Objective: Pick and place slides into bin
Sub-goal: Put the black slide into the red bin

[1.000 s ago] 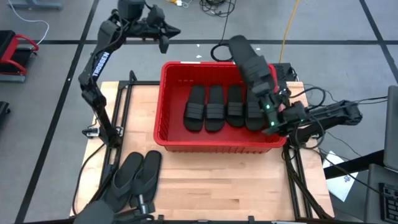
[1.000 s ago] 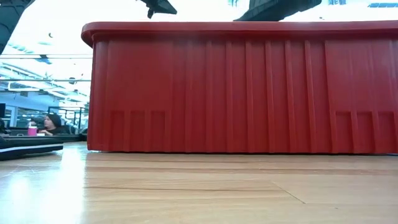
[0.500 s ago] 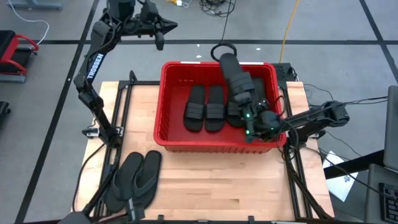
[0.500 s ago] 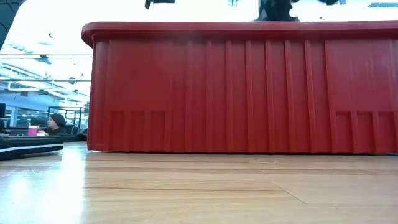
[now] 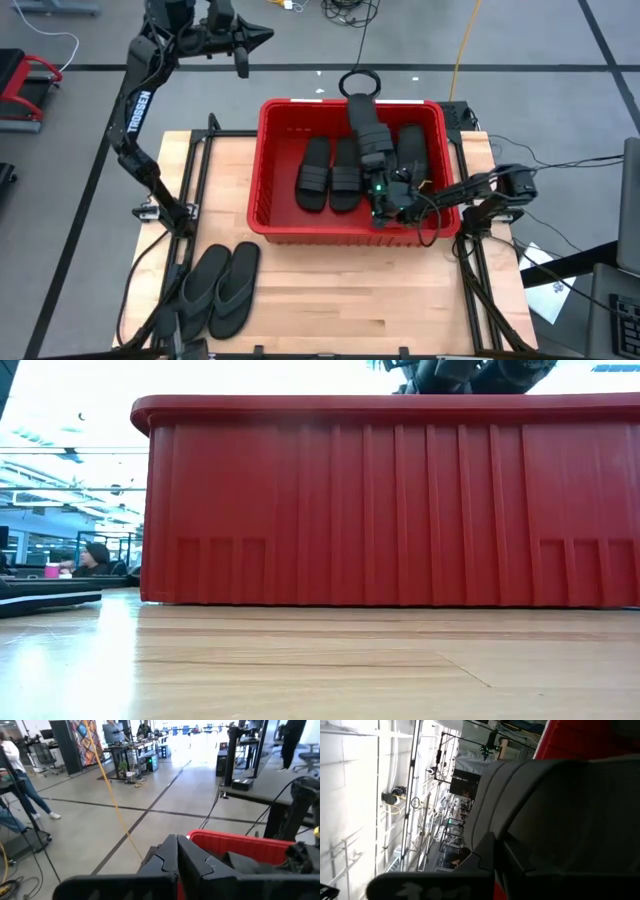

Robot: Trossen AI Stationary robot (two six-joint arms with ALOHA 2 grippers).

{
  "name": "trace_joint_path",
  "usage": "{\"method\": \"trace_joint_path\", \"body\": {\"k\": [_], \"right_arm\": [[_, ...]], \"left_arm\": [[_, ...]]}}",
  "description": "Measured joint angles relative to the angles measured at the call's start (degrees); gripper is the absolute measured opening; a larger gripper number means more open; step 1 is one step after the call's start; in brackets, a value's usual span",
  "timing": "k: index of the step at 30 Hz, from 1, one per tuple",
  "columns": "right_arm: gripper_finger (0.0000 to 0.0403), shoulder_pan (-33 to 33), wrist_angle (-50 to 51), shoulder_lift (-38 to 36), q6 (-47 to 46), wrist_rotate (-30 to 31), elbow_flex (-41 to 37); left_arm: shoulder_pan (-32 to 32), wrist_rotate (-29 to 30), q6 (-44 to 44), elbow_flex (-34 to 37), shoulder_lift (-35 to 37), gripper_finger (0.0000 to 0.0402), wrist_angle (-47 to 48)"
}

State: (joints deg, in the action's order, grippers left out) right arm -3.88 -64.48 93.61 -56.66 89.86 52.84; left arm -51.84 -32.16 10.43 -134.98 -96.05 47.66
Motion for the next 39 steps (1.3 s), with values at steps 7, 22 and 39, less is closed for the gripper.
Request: {"method": "trace_joint_path", "body": {"k": [7, 22, 39], "right_arm": [[0.0, -2.22, -0.74, -1.79, 5.44, 0.08, 0.0], [0.0, -11.47, -3.96, -16.74, 45.67, 0.2, 3.8], [0.0, -16.06, -3.8, -19.58, 56.24, 0.19, 2.6]], "left_arm": [[-1.57, -1.86, -1.84, 0.0, 0.37, 0.0009, -1.22], [-1.54, -2.42, -2.04, 0.0, 0.33, 0.0009, -1.19], [1.28, -23.08, -1.79, 3.94, 0.29, 0.0021, 1.88]]}}
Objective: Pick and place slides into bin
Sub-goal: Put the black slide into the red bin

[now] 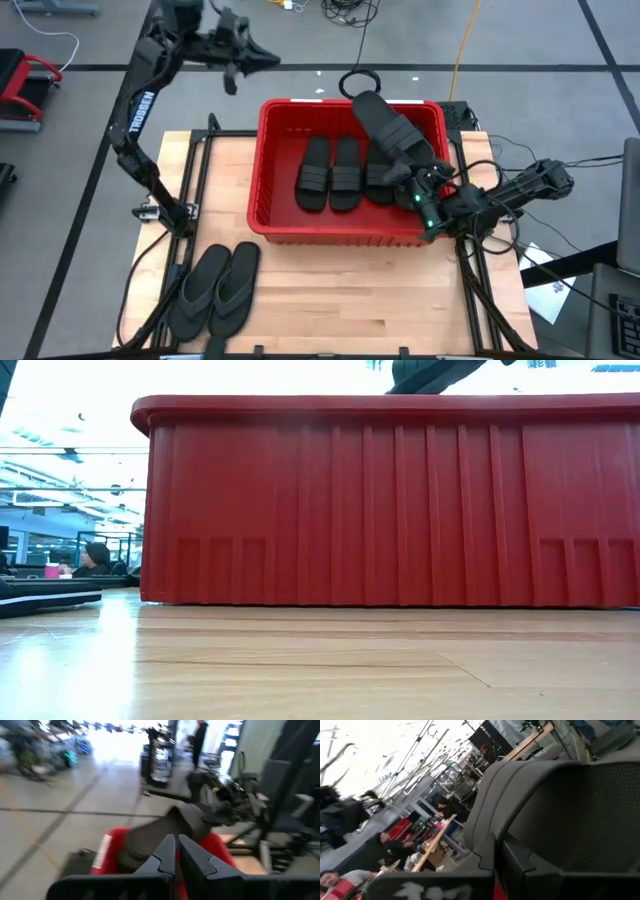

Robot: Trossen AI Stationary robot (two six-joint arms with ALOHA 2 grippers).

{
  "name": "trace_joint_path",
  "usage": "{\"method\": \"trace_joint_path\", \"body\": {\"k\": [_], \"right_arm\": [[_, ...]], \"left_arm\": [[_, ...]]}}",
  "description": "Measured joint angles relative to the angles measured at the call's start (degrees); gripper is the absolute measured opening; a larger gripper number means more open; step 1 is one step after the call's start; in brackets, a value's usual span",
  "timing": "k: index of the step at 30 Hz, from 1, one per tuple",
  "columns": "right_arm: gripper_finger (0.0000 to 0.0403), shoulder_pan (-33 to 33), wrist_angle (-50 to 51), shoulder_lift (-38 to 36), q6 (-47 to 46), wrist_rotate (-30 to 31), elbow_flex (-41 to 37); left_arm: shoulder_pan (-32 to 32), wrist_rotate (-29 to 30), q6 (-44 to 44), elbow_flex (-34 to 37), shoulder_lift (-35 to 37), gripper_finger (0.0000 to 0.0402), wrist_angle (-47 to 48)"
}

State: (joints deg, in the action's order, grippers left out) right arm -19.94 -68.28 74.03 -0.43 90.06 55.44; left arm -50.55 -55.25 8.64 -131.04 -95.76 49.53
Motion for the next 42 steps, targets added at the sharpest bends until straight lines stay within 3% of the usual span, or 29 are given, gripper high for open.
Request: {"method": "trace_joint_path", "body": {"k": [8, 12, 15, 18, 21, 23, 26, 29, 38, 42], "right_arm": [[0.0, -0.44, -0.05, -0.45, -9.24, -0.02, -6.87], [0.0, -0.49, -0.72, -1.26, -14.41, -0.06, -10.86], [0.0, -0.48, -0.93, -2.71, -15.35, -0.08, -12.63], [0.0, -0.55, -0.95, -4.19, -14.19, -0.08, -13.59], [0.0, -0.55, -0.9, -5.83, -10.93, -0.08, -14.03], [0.0001, -0.55, -0.98, -6.91, -8.31, -0.06, -14.03], [0.0001, -0.55, -0.93, -8.23, -4.94, -0.06, -14.03], [0.0002, -0.55, -0.89, -9.61, -0.89, -0.08, -14.03], [0.0003, -0.55, -0.65, -11.4, 1.79, -0.06, -14.03], [0.0003, -0.81, -0.36, -11.4, -2.4, -0.06, -14.03]], "left_arm": [[10.2, -4.2, -0.94, 13.17, -0.07, 0.0031, -3.13], [16.83, -4.3, -3.69, 20.05, -0.09, 0.0078, -13.98], [21.67, -0.08, -6.45, 22.11, -0.27, 0.0124, -23.98], [25.5, 4.04, -9.6, 20.19, -2.65, 0.0163, -31.81], [26.32, -0.56, -20.13, 13.95, -9.35, 0.0188, -36.17], [26.41, -1.68, -26.08, 9.18, -14.14, 0.0191, -35.77], [26.77, -5.6, -28.84, 3.56, -19.09, 0.0186, -35.31], [27.28, -5.96, -30.23, -0.46, -21.61, 0.0173, -35.9], [26.83, -4.13, -24.06, -0.47, -24.17, 0.0126, -30.15], [26.2, 5.21, -9.11, -0.45, -23.62, 0.0118, -18.08]]}}
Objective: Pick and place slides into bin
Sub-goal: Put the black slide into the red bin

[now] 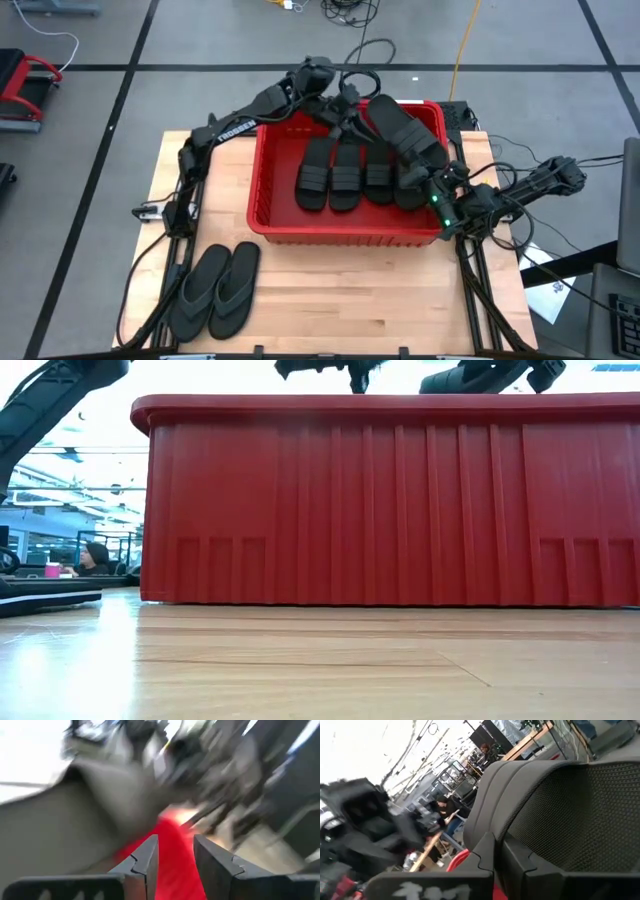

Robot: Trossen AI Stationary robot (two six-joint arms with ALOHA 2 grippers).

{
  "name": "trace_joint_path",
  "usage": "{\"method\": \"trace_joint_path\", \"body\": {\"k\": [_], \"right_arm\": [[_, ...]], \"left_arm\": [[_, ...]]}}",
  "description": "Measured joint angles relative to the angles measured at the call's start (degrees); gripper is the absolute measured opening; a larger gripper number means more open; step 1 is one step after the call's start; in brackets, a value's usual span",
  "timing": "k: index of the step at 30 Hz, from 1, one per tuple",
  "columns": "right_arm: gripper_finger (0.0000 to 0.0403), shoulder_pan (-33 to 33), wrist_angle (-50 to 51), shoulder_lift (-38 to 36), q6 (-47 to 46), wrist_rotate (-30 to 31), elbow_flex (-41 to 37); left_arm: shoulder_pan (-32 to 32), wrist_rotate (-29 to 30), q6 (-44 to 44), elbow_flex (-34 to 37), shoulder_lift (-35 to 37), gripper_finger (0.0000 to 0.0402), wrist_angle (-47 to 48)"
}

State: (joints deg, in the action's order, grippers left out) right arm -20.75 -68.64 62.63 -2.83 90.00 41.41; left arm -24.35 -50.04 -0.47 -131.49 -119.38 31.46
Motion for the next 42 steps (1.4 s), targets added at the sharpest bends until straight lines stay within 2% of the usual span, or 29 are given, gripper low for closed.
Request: {"method": "trace_joint_path", "body": {"k": [3, 5, 7, 12, 17, 20, 25, 29, 37, 42], "right_arm": [[0.0003, -0.02, 0.13, 0.0, -2.48, 0.0, 0.0], [0.0003, -0.01, 0.13, 0.0, -3.58, 0.0, 0.0], [0.0003, 0.01, 0.16, 0.0, -4.63, 0.0, 0.0], [0.0004, 1.88, 0.91, 0.0, -9.87, -1.72, 0.0], [0.0004, 3.28, 4.37, 0.0, -15.55, -9.6, 0.01], [0.0004, 3.43, 7.25, 0.02, -17.28, -10.8, 0.02], [0.0004, 2.66, 9.14, 0.01, -17.66, -11.21, 0.02], [0.0004, 2.64, 9.24, 0.02, -17.47, -14.28, 0.02], [0.0004, 2.71, 9.24, 0.02, -17.03, -16.92, 0.02], [0.0003, 4.36, 8.89, 0.02, -17.17, -21.54, 0.06]], "left_arm": [[0.47, 13.46, 17.65, 0.07, 1.08, 0.0118, 9.86], [1.21, 22.23, 25.01, 0.05, 1.96, 0.0118, 13.95], [1.59, 25.05, 27.53, 0.04, 2.55, 0.0118, 15.85], [3.6, 19.99, 28.02, 0.04, 3.4, 0.0118, 12.37], [5.42, 19.65, 23.49, 0.07, 3.22, 0.0118, 10.41], [5.75, 19.32, 21.47, 0.07, 3.23, 0.0118, 8.31], [5.32, 19.28, 18.49, 0.07, 4.14, 0.0118, 4.79], [3.88, 19.84, 17.42, 0.02, 4.32, 0.0118, 4.88], [2.18, 12.51, 12.37, 0.05, 4.18, 0.0118, 5.73], [2.86, 12.35, 13.91, 0.05, 4.16, 0.0118, 7.46]]}}
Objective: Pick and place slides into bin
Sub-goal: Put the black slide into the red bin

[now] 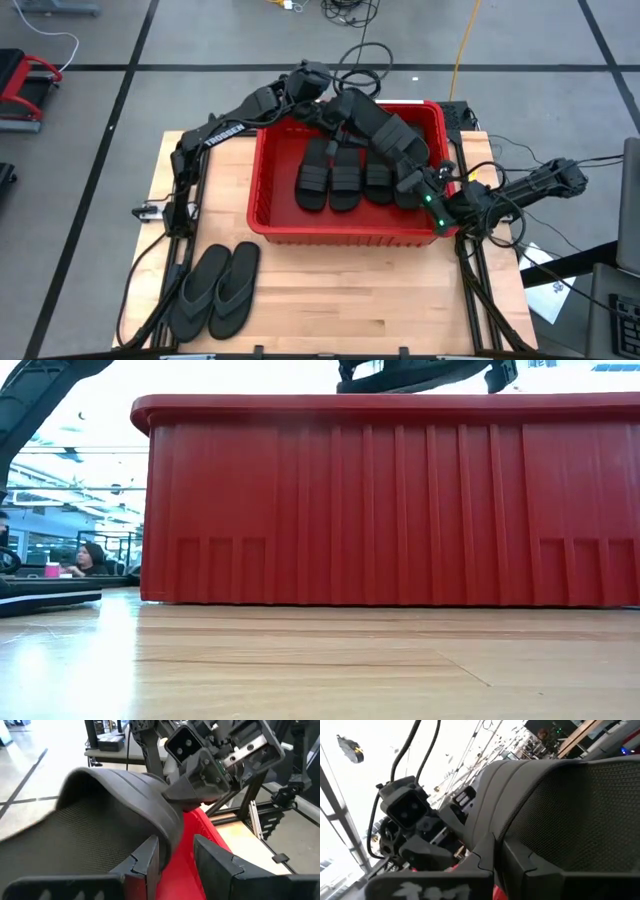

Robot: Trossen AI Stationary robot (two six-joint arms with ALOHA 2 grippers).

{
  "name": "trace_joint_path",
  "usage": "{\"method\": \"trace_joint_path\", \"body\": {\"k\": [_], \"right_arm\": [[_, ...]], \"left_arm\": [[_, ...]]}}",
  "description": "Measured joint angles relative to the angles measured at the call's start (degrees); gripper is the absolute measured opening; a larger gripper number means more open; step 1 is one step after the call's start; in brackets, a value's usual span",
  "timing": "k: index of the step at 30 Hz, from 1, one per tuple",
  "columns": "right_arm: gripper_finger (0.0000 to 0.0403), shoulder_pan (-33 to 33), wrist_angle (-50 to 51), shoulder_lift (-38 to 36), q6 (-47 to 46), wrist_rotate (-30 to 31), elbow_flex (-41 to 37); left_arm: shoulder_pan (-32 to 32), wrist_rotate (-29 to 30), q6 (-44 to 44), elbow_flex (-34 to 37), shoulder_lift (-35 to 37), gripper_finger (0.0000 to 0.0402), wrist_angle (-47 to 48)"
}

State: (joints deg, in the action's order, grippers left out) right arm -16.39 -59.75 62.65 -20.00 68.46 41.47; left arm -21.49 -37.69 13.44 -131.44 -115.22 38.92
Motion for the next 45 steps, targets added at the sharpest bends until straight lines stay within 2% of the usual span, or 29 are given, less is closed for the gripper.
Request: {"method": "trace_joint_path", "body": {"k": [3, 12, 16, 18, 21, 25, 30, 33, 36, 38, 41, 45], "right_arm": [[0.0003, 0.91, 0.05, 0.0, -0.17, -1.39, 0.0], [0.0001, 4.13, 1.72, 0.0, -1.71, -11.43, 0.0], [0.0001, 5.44, 3.81, 0.02, -4.86, -15.62, 0.0], [0.0001, 6.04, 3.89, 0.02, -4.88, -17.8, 0.0], [0.0004, 6.52, 4.0, 0.02, -4.85, -19.95, 0.0], [0.0006, 6.63, 4.13, 0.02, -4.0, -21.28, 0.0], [0.0017, 5.86, 4.61, -0.65, 8.78, -24.8, 0.1], [0.0039, 5.04, 7.35, -1.65, 14.89, -26.59, 0.07], [0.0068, 4.22, 11.66, -3.8, 20.08, -25.89, 0.09], [0.0089, 3.14, 15.51, -5.36, 24.06, -22.96, 0.07], [0.0116, 0.8, 18.88, -8.25, 32.63, -17.54, 0.05], [0.014, -3.17, 18.28, -10.78, 52.39, -9.96, 1.31]], "left_arm": [[0.26, 0.02, 0.89, 0.0, -0.03, 0.0118, 1.06], [0.33, -0.07, 2.1, 0.0, -0.04, 0.0118, 0.17], [0.75, -3.04, 5.72, 0.0, -0.04, 0.0113, 0.6], [1.04, -4.29, 8.5, 0.0, -0.04, 0.0092, 1.28], [1.07, -5.97, 9.97, -0.01, 0.0, 0.0026, 1.82], [-0.01, -9.59, 9.34, 0.0, -0.07, 0.0007, 1.91], [-2.87, -15.03, 5.42, 0.04, -0.15, 0.0003, 0.81], [-5.36, -20.72, 1.97, 0.11, 0.16, 0.0002, 1.44], [-7.5, -21.57, 0.03, 0.11, 1.65, 0.0002, 1.16], [-8.53, -23.51, -0.98, 0.09, 2.63, 0.0002, 0.81], [-10.46, -29.5, -3.78, 0.09, 3.52, 0.0001, 0.85], [-11.8, -34.19, -7.04, 0.09, 3.65, 0.0001, 0.83]]}}
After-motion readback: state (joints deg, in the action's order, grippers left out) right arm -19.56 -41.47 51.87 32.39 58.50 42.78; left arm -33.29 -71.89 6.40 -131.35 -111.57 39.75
